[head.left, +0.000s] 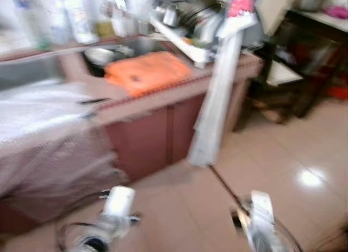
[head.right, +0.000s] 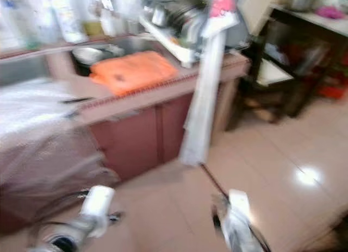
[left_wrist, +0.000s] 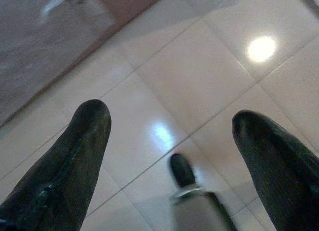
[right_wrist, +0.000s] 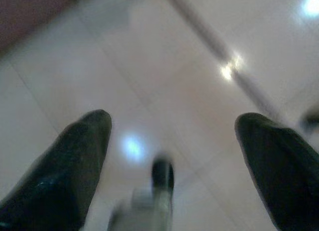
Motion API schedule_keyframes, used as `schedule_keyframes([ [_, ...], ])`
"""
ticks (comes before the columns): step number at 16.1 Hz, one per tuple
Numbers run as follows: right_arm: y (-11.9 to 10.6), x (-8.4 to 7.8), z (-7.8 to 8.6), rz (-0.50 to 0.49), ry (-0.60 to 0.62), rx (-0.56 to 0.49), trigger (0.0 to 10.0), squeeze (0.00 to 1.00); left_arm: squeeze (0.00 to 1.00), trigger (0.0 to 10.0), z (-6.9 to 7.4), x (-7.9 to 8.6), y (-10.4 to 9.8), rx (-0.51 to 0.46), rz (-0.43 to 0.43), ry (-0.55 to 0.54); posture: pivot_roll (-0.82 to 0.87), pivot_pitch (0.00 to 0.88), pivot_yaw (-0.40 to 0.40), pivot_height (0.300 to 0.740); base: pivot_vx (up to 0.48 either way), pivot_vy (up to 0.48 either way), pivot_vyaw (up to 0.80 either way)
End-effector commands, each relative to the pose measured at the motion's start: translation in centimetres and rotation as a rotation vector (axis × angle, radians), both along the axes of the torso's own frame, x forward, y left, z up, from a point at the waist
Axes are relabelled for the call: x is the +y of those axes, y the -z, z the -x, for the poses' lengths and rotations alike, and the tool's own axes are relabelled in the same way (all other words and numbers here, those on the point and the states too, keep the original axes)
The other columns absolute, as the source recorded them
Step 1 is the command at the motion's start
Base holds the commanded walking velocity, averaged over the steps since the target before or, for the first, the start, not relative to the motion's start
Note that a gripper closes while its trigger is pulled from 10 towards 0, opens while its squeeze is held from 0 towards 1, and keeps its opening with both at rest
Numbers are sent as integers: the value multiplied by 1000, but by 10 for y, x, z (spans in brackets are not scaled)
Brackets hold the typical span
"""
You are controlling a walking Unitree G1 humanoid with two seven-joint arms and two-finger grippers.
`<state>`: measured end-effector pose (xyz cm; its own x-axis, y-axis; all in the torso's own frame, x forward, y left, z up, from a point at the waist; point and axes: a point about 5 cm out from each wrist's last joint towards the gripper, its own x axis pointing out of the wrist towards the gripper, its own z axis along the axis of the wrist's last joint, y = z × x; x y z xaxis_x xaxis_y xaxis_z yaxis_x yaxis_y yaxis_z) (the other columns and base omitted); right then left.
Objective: Kitchen organization
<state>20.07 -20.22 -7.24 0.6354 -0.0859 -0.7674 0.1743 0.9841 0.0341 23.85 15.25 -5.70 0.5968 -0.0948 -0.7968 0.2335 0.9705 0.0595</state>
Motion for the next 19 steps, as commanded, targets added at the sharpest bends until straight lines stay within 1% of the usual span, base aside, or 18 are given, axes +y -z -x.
schedule_keyframes([
  [1,9,10,16,-13,-2,38,10000,0,0,10000,10,5,6,41,2,9,-100,0,49,740,0,0,0],
  [2,12,14,20,-22,-22,55,10000,0,0,10000,12,7,7,45,1,9,-96,0,47,740,0,0,0],
  [3,13,16,21,-40,-17,57,10000,0,0,10000,14,8,8,51,9,13,-94,0,46,740,0,0,0],
  [5,12,15,20,-45,-6,49,10000,0,0,10000,18,13,10,62,-2,11,-95,0,51,740,0,0,0],
  [6,12,14,19,-46,-10,40,10000,0,0,10000,20,17,11,55,-21,18,-97,0,55,740,0,0,0],
  [7,9,12,15,-44,6,19,10000,0,0,10000,18,19,10,20,-29,13,-100,0,60,740,0,0,0],
  [8,2,8,4,-30,0,-39,10000,0,0,10000,11,23,5,-34,-29,-25,-106,0,67,740,0,0,0],
  [9,-4,6,-6,-35,9,-85,10000,0,0,10000,5,23,0,-65,1,-64,-106,0,67,740,0,0,0],
  [10,-21,-1,-28,-30,17,-195,10000,0,0,10000,-13,23,-13,-134,67,-102,-105,0,72,740,0,0,0],
  [11,-29,-3,-38,-4,-11,-246,10000,0,0,10000,-20,24,-19,-164,98,-117,-102,0,70,740,0,0,0],
  [12,-36,-5,-46,-16,-4,-289,10000,0,0,10000,-28,26,-25,-203,129,-122,-97,0,65,740,0,0,0],
  [13,-41,-7,-51,-18,-5,-319,10000,0,0,10000,-34,27,-32,-245,152,-121,-87,0,55,740,0,0,0],
  [14,-48,-9,-57,-34,2,-371,10000,0,0,10000,-43,31,-42,-311,155,-87,-75,0,44,740,0,0,0],
  [15,-54,-10,-61,-40,-18,-418,10000,0,0,10000,-45,33,-47,-359,158,-74,-59,0,27,740,0,0,0],
  [16,-57,-10,-63,-45,-31,-452,10000,0,0,10000,-47,34,-51,-405,160,-62,-51,0,22,740,0,0,0],
  [17,-65,-9,-65,-57,-43,-523,10000,0,0,10000,-48,34,-57,-479,155,-28,-44,0,18,740,0,0,0],
  [18,-74,-8,-64,-44,-72,-593,10000,0,0,10000,-48,30,-65,-546,186,18,-39,0,14,740,0,0,0],
  [19,-84,-9,-57,-25,-108,-654,10000,0,0,10000,-44,22,-76,-643,227,88,-43,0,15,740,0,0,0],
])
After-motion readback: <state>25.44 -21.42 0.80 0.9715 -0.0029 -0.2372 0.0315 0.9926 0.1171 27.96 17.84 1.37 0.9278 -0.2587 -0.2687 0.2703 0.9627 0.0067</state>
